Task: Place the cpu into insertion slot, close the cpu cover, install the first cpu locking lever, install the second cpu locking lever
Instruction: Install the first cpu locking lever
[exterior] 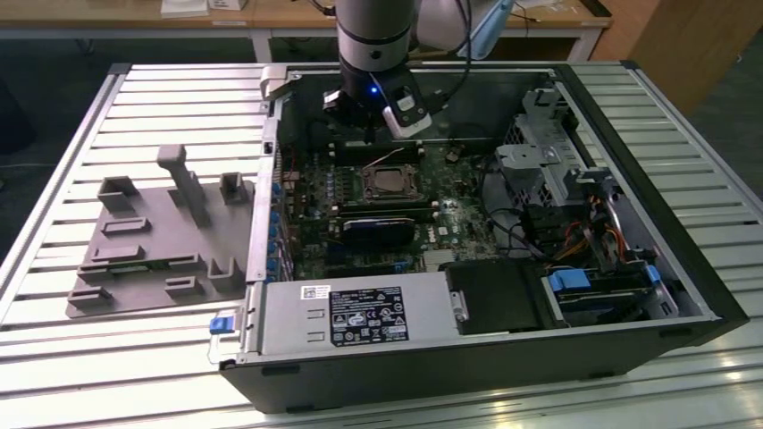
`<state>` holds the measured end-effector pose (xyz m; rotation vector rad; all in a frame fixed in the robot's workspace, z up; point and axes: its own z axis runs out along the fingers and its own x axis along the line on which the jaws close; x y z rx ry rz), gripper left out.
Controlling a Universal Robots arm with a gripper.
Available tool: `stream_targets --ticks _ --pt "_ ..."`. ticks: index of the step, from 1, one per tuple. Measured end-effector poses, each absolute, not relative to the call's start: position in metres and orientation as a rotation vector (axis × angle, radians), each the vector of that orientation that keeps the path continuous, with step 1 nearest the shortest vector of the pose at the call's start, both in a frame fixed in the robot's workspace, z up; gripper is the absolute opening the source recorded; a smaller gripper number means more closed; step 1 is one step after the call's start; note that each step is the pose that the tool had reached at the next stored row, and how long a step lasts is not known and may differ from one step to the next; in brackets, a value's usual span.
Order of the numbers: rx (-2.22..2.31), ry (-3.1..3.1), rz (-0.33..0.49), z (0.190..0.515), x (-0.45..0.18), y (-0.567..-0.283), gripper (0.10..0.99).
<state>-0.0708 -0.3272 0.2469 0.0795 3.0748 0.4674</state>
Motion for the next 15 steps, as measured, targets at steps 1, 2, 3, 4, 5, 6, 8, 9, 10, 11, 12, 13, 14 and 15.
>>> stream_targets --ticks 1,2,3,4,5,6,8,9,10,11,12,13,14,15 --pt "0.078 3.064 0.466 0.2467 -0.0709 -0.3272 0.102" --pt "0.076 3.054 0.465 0.2464 -0.0709 -0.3272 0.102" --pt "0.074 3.044 0.464 0.2461 -0.0709 -0.3272 0.102" --pt "0.073 3.035 0.463 0.2457 -0.071 -0.3271 0.102" --pt "0.073 3.03 0.463 0.2449 -0.0709 -0.3271 0.102" --pt "0.075 3.027 0.462 0.2441 -0.071 -0.3272 0.102" --pt "0.082 3.023 0.461 0.2425 -0.071 -0.3273 0.102" --pt "0.087 3.021 0.461 0.2417 -0.071 -0.3274 0.102" --pt "0.094 3.019 0.461 0.2408 -0.071 -0.3274 0.102" --pt "0.103 3.018 0.46 0.2402 -0.071 -0.3275 0.102" --pt "0.113 3.016 0.459 0.2398 -0.071 -0.3275 0.102" --pt "0.121 3.015 0.456 0.2397 -0.0707 -0.3275 0.102" --pt "0.125 3.015 0.455 0.2397 -0.0705 -0.3275 0.102" --pt "0.125 3.015 0.454 0.2397 -0.0705 -0.3275 0.102"
